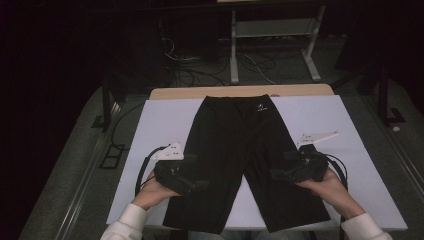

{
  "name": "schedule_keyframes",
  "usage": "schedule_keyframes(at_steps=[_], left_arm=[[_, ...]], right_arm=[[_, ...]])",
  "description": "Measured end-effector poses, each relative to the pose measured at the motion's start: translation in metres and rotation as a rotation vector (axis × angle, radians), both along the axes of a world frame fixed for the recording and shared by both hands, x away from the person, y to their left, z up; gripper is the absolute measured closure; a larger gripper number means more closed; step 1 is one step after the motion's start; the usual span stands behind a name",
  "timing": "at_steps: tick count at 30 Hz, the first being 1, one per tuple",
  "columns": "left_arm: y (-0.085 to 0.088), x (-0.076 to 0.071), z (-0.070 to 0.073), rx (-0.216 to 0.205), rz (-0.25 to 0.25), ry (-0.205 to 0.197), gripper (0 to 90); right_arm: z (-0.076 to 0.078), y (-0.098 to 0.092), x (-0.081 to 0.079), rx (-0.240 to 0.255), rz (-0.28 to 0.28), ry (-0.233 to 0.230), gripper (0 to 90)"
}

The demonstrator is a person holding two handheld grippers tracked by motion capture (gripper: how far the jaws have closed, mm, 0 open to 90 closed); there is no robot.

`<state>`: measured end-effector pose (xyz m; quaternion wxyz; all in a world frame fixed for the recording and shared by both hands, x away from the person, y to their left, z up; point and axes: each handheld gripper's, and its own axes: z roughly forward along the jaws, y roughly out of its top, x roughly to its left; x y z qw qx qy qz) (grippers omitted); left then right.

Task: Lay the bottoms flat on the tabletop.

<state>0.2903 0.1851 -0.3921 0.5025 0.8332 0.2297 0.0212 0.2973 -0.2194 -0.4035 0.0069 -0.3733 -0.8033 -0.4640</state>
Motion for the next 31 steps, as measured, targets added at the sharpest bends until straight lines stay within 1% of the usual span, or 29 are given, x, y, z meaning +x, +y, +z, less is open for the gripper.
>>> schedule_keyframes(at_steps=[4, 7, 11, 14, 17, 19, 22, 24, 26, 29, 31], left_arm=[[0.002, 0.001, -0.009, -0.045, 0.049, 0.004, 0.0], [0.005, 0.0, -0.014, -0.064, 0.077, 0.0, 0.0], [0.011, -0.002, -0.019, -0.088, 0.115, -0.01, 0.0], [0.015, -0.003, -0.022, -0.092, 0.146, -0.023, 0.0], [0.018, -0.004, -0.026, -0.098, 0.17, -0.028, 0.0], [0.021, -0.006, -0.029, -0.095, 0.185, -0.029, 0.0], [0.024, -0.007, -0.032, -0.083, 0.202, -0.03, 0.0], [0.026, -0.007, -0.034, -0.087, 0.217, -0.027, 0.0], [0.028, -0.008, -0.036, -0.09, 0.229, -0.025, 0.0], [0.027, -0.009, -0.037, -0.079, 0.227, -0.031, 0.0], [0.026, -0.008, -0.037, -0.07, 0.221, -0.04, 0.0]], right_arm=[[-0.008, -0.01, -0.006, 0.018, -0.039, -0.008, 0.0], [-0.013, -0.018, -0.009, 0.019, -0.065, -0.018, 0.0], [-0.017, -0.028, -0.012, 0.034, -0.101, -0.049, 0.0], [-0.021, -0.032, -0.015, 0.025, -0.125, -0.067, 0.0], [-0.025, -0.036, -0.018, 0.028, -0.133, -0.101, 0.0], [-0.027, -0.038, -0.019, 0.033, -0.139, -0.118, 0.0], [-0.033, -0.044, -0.023, 0.016, -0.148, -0.138, 0.0], [-0.037, -0.049, -0.026, 0.01, -0.161, -0.144, 0.0], [-0.04, -0.054, -0.028, -0.001, -0.185, -0.148, 0.0], [-0.042, -0.059, -0.031, -0.028, -0.198, -0.151, 0.0], [-0.042, -0.061, -0.032, -0.032, -0.194, -0.149, 0.0]])
